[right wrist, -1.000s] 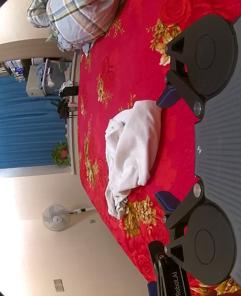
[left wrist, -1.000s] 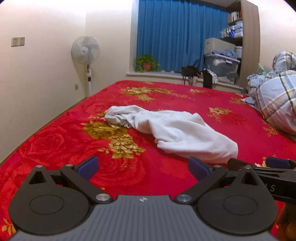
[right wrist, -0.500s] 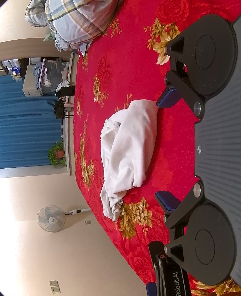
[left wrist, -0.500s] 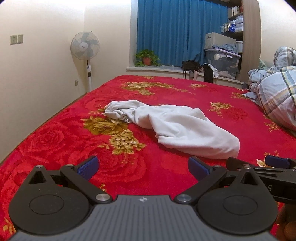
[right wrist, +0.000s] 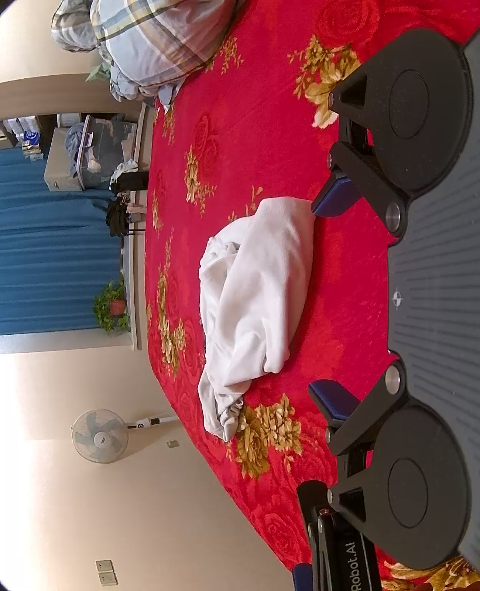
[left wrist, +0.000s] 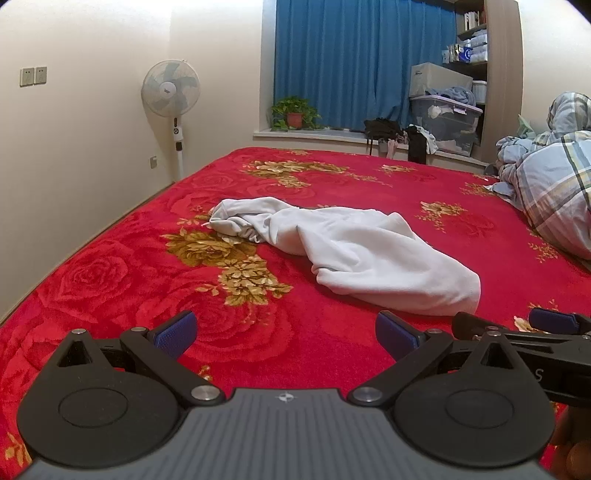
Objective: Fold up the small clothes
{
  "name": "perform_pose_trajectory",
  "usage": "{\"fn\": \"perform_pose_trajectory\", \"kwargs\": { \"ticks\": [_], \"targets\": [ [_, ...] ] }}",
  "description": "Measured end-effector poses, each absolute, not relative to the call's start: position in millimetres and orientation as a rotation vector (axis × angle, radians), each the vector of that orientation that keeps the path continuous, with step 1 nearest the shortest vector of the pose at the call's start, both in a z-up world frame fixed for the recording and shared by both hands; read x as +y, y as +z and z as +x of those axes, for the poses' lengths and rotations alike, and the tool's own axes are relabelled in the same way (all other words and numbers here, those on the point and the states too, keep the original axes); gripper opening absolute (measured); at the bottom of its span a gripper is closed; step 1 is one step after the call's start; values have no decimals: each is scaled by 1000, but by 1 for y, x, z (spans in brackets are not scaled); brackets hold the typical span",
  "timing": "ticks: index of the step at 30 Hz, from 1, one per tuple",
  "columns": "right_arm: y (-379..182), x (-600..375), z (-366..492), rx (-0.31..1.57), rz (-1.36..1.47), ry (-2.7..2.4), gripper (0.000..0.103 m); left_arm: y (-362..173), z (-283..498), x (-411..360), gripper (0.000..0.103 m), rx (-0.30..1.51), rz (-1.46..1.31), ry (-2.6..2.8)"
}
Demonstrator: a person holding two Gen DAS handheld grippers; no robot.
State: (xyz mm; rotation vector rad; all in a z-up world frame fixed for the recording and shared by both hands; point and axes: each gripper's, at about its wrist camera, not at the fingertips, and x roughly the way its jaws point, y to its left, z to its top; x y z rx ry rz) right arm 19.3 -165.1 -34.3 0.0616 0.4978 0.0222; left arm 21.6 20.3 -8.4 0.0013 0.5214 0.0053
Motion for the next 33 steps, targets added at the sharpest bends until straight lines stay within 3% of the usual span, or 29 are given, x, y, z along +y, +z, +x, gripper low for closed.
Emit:
{"fn": "perform_pose_trajectory", "kwargs": {
  "ticks": [13,17,24,26,33],
  "targets": [
    [-34,-165,18,500,64,33,93,-8,21,20,103,518,-7,1],
    [-34,-164,17,499,63,47,86,-8,20,20,102,514,-7,-8],
    [-33,-158,16,494,66,103,64,-7,19,22,93,486,-17,-2],
    [-32,-158,17,494,72,111,64,-7,20,24,87,484,-23,-6],
    [-28,-154,18,457,66,121,64,-11,24,31,81,475,-39,14]
  ]
}}
